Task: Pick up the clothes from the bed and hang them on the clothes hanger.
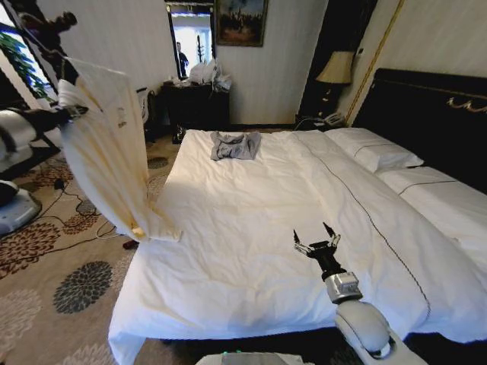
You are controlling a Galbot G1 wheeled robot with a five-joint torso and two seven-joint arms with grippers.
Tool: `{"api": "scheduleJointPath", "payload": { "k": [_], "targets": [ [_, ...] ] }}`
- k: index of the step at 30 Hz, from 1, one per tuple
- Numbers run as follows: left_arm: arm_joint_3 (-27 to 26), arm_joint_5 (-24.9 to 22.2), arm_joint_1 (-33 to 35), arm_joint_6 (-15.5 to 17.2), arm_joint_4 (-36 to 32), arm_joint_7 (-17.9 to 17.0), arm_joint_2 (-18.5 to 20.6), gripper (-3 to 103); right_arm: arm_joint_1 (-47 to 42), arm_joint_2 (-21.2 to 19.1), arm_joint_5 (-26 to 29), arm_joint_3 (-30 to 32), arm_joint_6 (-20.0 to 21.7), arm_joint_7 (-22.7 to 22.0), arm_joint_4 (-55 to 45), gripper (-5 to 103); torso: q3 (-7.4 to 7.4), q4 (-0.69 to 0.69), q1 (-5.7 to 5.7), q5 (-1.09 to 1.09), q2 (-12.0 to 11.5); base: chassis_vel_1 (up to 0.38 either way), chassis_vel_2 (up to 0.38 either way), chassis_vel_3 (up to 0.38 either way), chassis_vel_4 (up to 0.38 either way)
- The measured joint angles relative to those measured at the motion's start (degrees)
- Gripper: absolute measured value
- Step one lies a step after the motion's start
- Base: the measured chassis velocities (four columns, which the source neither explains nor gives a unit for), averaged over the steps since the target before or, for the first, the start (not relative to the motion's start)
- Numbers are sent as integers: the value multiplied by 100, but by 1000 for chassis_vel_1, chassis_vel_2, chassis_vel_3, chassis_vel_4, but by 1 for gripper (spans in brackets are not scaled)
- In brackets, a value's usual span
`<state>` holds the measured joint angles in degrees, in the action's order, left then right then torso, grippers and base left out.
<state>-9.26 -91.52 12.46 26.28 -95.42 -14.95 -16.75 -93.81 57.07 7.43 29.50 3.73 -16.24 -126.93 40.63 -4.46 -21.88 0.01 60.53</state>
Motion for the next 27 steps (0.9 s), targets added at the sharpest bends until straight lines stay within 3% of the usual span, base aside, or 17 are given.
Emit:
{"api": "scheduleJointPath", "payload": {
  "k": [5,13,27],
  "targets": [
    [418,72,-479,3,274,17,-229,19,-21,33,-11,26,-1,2,6,100,0,3,0,-1,0,0,0,0,0],
    [1283,83,-1854,11,883,122,-724,19,-1,50,-10,59,-1,3,46,100,0,-1,0,1,0,0,0,0,0],
    [1510,46,-2180,37,1369,189,-785,19,21,56,12,99,-24,2,52,100,0,3,0,-1,0,0,0,0,0]
  ]
}}
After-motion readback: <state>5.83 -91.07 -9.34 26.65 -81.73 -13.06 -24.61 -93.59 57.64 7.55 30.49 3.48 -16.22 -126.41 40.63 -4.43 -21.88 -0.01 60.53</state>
